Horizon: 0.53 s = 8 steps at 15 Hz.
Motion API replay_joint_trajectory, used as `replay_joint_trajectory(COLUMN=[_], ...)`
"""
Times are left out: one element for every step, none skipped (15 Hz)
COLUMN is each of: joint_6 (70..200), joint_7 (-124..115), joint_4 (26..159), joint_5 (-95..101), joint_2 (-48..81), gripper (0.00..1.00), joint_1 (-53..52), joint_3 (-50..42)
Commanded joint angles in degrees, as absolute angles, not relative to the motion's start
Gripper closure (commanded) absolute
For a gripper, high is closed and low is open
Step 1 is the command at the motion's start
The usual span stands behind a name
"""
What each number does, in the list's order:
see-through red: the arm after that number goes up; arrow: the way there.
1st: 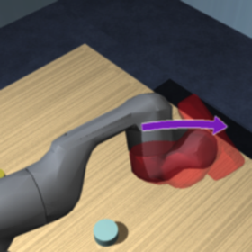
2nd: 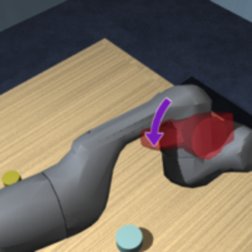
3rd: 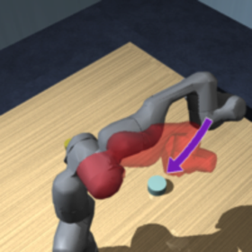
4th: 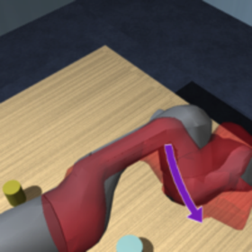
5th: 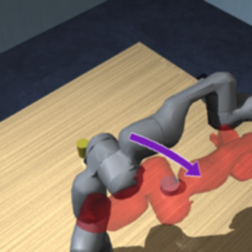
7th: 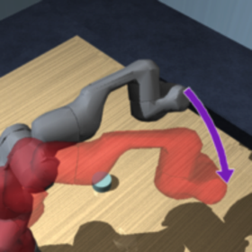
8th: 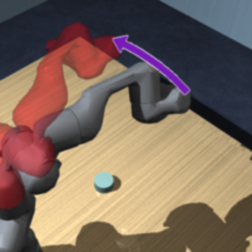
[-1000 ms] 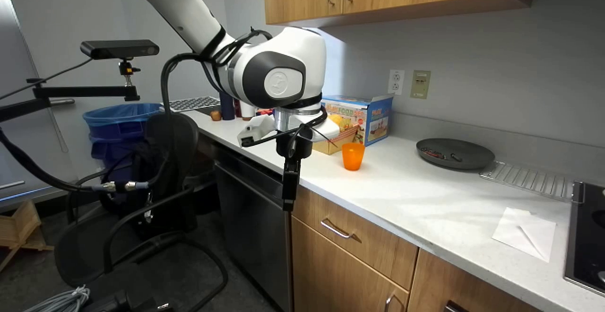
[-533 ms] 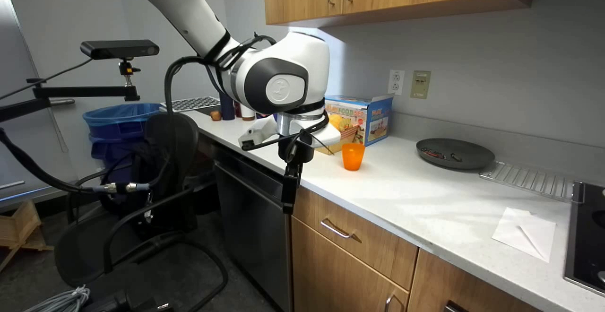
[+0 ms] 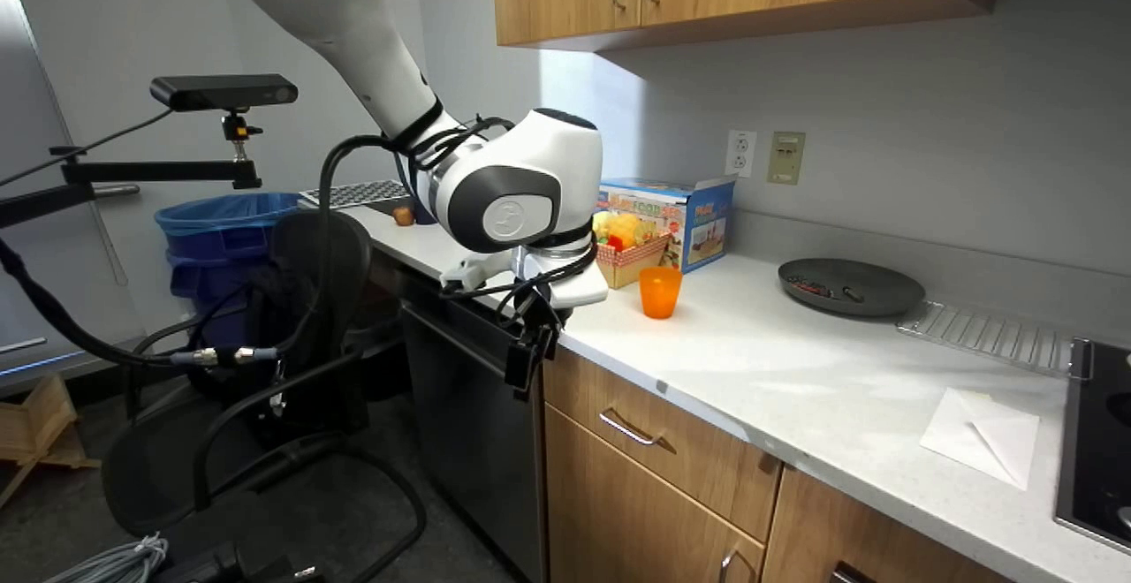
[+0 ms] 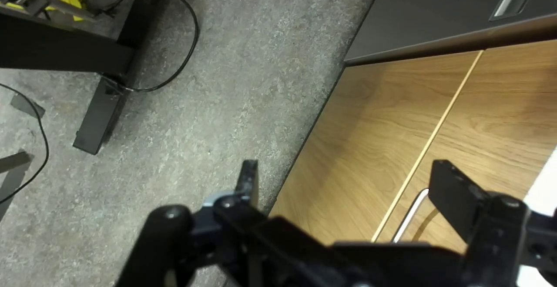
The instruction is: Open the drawer
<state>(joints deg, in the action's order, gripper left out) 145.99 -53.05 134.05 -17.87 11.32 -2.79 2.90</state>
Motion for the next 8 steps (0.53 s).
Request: replay_joint_trajectory(joint_6=[151.1,152.7,154.1,155.4,156.4,157.6,160.8,161.9], joint_7=[-57.0,-58.1,-59.1,-60.2,-61.0,-62.3,-58.3,-57.7], joint_4=[132.0,131.9,131.8,131.7,131.6,131.7,131.8,131.9], joint_5=[-21.5,-22.0,-22.5,-22.5,-22.7,-22.4,-24.8,-25.7], joint_2=[14.5,14.9,15.4,15.7,16.0,16.3,19.8,20.4], gripper=[0.0,0.0,0.0,0.0,0.0,0.0,0.0,0.0], joint_1=[-4.4,-4.7,-5.0,-5.2,-5.4,-5.7,-3.2,-2.6], joint_3=[3.0,2.9,2.9,2.8,2.8,2.6,2.9,3.0])
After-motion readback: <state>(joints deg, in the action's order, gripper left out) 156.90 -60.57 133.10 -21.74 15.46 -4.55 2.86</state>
